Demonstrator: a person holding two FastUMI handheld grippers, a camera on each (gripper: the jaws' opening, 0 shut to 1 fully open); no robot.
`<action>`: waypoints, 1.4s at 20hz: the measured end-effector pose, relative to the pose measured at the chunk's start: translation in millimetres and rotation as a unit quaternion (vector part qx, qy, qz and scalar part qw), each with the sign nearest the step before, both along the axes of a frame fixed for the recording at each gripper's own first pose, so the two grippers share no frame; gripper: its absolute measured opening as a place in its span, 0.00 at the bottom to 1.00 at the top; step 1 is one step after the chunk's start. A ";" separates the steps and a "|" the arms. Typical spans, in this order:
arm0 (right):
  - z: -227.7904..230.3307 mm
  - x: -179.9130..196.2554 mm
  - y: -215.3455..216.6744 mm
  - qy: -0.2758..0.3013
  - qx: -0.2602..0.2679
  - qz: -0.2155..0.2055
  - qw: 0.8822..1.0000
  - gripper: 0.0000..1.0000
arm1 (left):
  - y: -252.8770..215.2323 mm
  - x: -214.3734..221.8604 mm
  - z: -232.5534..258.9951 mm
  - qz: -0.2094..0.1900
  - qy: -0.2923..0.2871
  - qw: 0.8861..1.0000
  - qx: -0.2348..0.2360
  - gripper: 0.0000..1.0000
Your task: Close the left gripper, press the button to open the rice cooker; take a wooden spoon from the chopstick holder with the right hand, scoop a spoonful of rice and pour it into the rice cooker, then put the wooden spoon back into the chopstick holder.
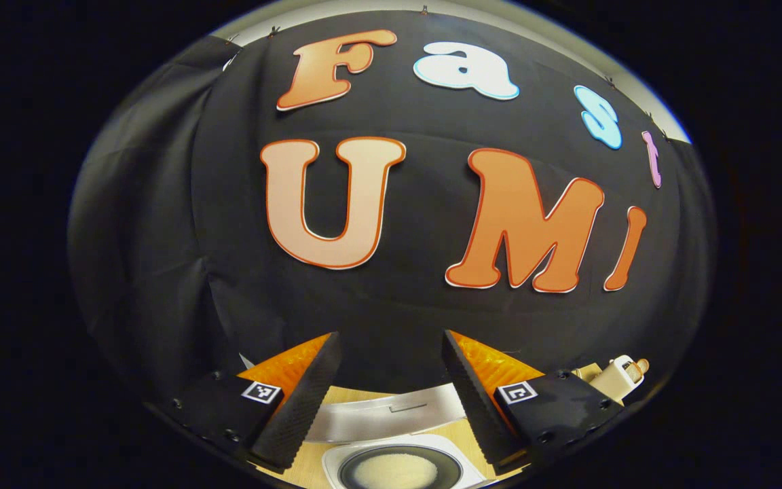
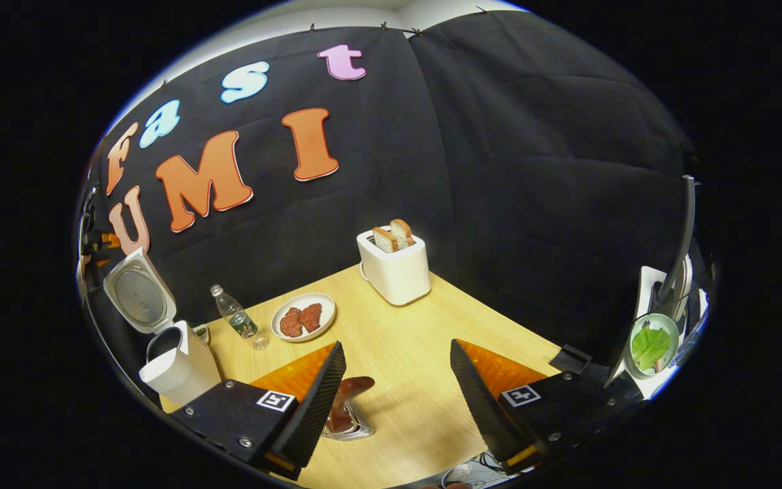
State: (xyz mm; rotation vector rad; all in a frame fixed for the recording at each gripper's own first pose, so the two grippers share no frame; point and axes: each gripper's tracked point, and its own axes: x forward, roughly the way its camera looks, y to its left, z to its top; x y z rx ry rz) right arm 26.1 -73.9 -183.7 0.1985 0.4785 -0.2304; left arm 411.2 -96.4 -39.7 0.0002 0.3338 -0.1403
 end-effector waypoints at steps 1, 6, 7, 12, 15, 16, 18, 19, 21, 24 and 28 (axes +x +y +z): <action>0.8 1.6 2.4 -0.002 -0.002 0.000 1.000 0.95 | 5.2 5.2 -5.1 0.008 0.004 1.000 0.002 1.00; 15.6 10.1 20.3 -0.012 -0.023 0.020 0.999 0.95 | 15.4 8.4 -34.1 0.023 0.033 0.999 0.000 1.00; 22.0 10.6 22.0 -0.018 -0.029 0.025 0.999 0.95 | 17.3 8.0 -34.3 0.025 0.027 0.999 0.012 1.00; 60.3 23.2 40.3 -0.056 -0.061 0.059 0.995 0.95 | 11.2 -8.3 -34.6 0.007 0.030 0.999 0.013 1.00; 89.4 27.2 52.5 -0.081 -0.084 0.083 0.990 0.95 | 7.7 -21.5 -37.0 -0.001 0.036 0.999 0.009 1.00; 98.8 27.4 53.1 -0.088 -0.093 0.088 0.988 0.95 | 6.2 -27.9 -36.5 -0.004 0.036 0.999 0.006 1.00; 116.4 28.1 59.1 -0.100 -0.103 0.097 0.985 0.95 | 3.9 -41.5 -39.5 -0.012 0.038 0.999 0.004 1.00; 125.0 26.7 66.1 -0.111 -0.101 0.105 0.983 0.95 | 2.7 -49.5 -41.6 -0.016 0.043 0.999 0.003 1.00; 132.2 23.3 78.8 -0.124 -0.097 0.122 0.980 0.95 | -1.1 -68.6 -48.7 -0.020 0.057 0.998 -0.002 1.00; 129.8 17.1 89.7 -0.124 -0.099 0.149 0.976 0.95 | -6.0 -103.4 -65.0 -0.031 0.078 0.996 -0.005 1.00; 123.7 6.2 100.6 -0.123 -0.097 0.169 0.973 0.95 | -13.8 -161.4 -107.9 -0.049 0.114 0.992 -0.004 1.00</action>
